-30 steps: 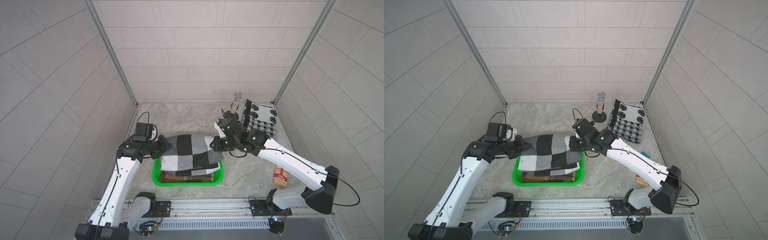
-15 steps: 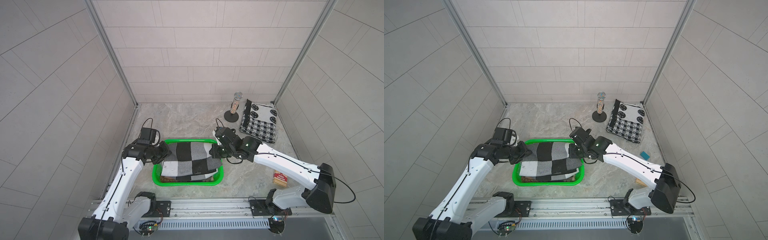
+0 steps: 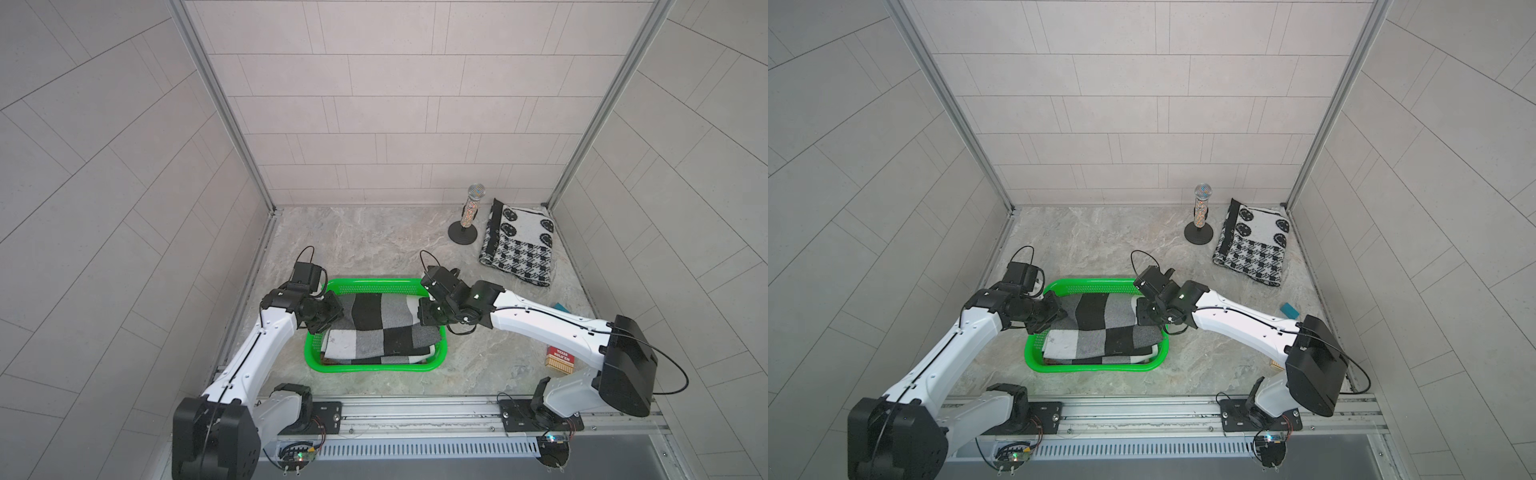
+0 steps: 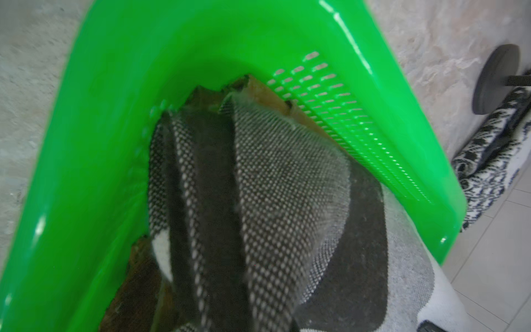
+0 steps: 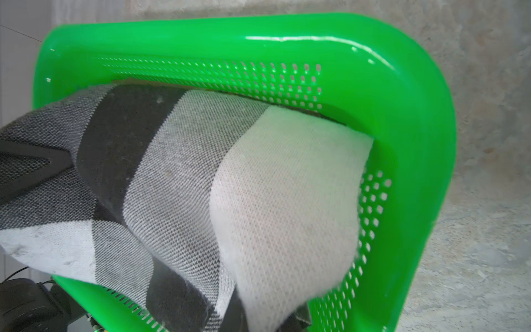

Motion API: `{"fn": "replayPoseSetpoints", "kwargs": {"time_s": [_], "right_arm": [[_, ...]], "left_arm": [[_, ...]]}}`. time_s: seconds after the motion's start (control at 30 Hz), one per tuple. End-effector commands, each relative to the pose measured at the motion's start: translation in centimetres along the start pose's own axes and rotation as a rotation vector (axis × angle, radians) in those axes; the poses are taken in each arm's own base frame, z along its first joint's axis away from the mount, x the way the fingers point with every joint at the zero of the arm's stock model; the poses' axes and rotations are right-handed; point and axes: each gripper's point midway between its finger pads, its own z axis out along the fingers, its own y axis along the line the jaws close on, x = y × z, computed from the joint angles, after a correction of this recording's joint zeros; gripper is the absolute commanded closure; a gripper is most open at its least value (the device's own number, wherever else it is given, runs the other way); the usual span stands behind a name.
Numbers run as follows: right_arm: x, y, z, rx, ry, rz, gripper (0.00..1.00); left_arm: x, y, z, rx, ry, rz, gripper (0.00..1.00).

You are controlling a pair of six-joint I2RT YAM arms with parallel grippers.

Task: Put the folded scarf in the basket
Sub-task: Place the scarf in the basket.

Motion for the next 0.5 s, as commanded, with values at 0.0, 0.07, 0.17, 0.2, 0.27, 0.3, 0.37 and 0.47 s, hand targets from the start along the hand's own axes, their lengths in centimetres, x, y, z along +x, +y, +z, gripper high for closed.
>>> {"fn": "replayPoseSetpoints", "kwargs": {"time_s": [0.0, 0.07, 0.17, 0.2, 0.27, 0.3, 0.37, 0.47], "right_arm": [[0.8, -2.0, 1.1, 0.079, 0.013, 0.030, 1.00], [1.3, -2.4, 1.6, 0.089, 0.031, 0.044, 1.00], [1.6, -2.8, 1.7, 0.102, 0.036, 0.058, 1.00], [1.5, -2.8, 1.6, 0.106, 0.033, 0.061, 1.00], [1.5, -2.6, 1.3, 0.105, 0.033, 0.064, 1.00], [1.6, -2.6, 1.2, 0.109, 0.037, 0.063, 1.00], [1.6, -2.4, 1.1, 0.109, 0.045, 0.060, 1.00], [2.1, -2.3, 1.0, 0.115, 0.063, 0.059, 0.80]], "left_arm": [[-1.2, 1.7, 0.7, -0.083, -0.060, 0.035, 0.97], [-1.1, 2.3, 0.9, -0.104, -0.062, 0.032, 0.92], [-0.9, 2.8, 0.7, -0.122, -0.068, 0.032, 0.83], [-0.9, 2.9, 0.5, -0.127, -0.073, 0.032, 0.81], [-0.8, 3.1, 0.4, -0.132, -0.077, 0.031, 0.78], [-0.7, 3.2, 0.3, -0.134, -0.074, 0.030, 0.77], [-0.5, 3.2, 0.3, -0.135, -0.070, 0.027, 0.71], [-0.4, 3.2, 0.0, -0.135, -0.070, 0.025, 0.62]]}}
